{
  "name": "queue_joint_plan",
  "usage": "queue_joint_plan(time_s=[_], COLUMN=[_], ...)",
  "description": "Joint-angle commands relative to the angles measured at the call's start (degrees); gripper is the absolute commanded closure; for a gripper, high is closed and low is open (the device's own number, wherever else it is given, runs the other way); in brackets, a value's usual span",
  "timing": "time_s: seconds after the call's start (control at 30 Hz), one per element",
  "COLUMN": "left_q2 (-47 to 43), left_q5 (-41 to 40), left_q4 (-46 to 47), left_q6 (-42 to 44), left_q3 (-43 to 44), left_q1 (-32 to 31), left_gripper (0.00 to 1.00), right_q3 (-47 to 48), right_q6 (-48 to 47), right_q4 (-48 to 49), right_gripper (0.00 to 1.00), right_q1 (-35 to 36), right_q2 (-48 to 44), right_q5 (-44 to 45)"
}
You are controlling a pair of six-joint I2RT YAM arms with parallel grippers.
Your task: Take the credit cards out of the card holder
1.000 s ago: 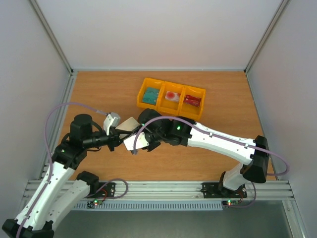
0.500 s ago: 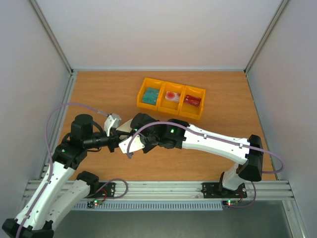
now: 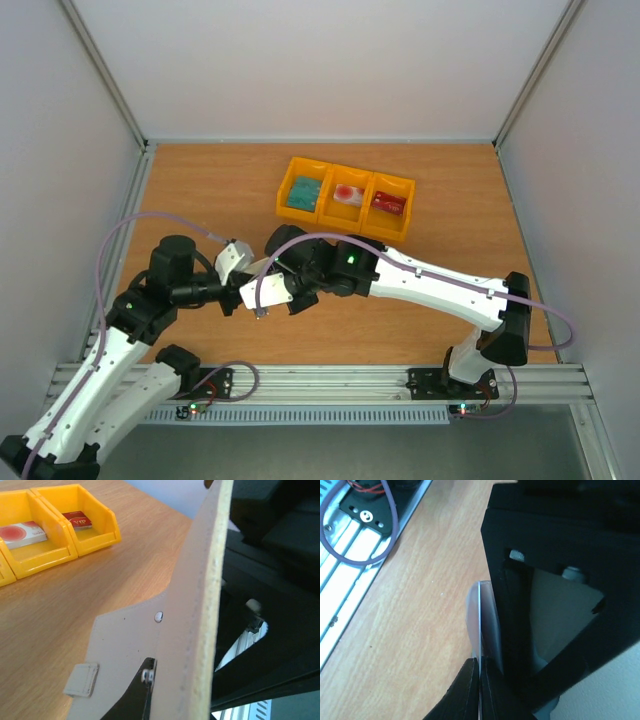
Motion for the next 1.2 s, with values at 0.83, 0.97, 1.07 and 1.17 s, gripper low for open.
queue_joint_plan(time_s=[0.83,0.97,1.07,1.17], left_q2=[-0.9,-0.8,-0.9,-0.9], left_q5=[-0.2,-0.2,-0.1,0.0], left_q4=[-1.0,-0.7,-0.8,-0.8], left_q6=[1.5,1.4,1.6,1.7], left_q3=[-0.3,-0.4,-0.3,-0.1], left_q1=[-0.6,-0.6,-0.6,-0.6], left_gripper=[1.0,1.0,1.0,1.0], right_q3=[1.5,1.7,2.5,2.3], right_q6=[12.9,13.4,14.1,13.4], right_q4=[4.6,2.3,1.0,0.8], right_gripper=[0.87,0.88,0.89,0.86], right_q1=[-2.7,-3.5,-4.0,-4.1], right_q2=[0.7,0.8,0.9,1.1], right_q5=[-14.7,-15.3,-17.0,-12.7])
